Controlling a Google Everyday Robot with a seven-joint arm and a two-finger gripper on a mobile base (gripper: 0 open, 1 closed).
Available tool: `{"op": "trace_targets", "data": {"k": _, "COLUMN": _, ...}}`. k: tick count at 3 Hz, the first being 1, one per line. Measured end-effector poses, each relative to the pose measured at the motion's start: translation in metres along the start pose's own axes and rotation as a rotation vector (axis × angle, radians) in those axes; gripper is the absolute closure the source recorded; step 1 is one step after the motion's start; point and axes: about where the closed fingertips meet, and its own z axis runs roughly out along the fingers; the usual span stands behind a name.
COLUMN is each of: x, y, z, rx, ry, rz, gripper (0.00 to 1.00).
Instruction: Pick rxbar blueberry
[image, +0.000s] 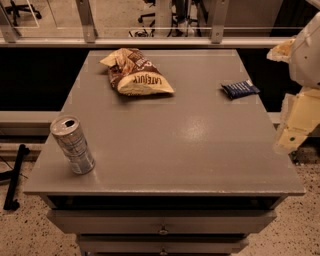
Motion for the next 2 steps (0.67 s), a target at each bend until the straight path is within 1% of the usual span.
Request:
{"op": "trace_targets", "data": {"k": 1, "x": 0.0, "y": 0.0, "z": -0.001, "rx": 0.001, "ry": -0.001, "rz": -0.001, "gripper": 0.0}}
{"op": "trace_targets", "data": {"k": 2, "x": 0.011, "y": -0.02, "z": 0.018, "rx": 0.02, "ry": -0.066, "rz": 0.03, "gripper": 0.0}}
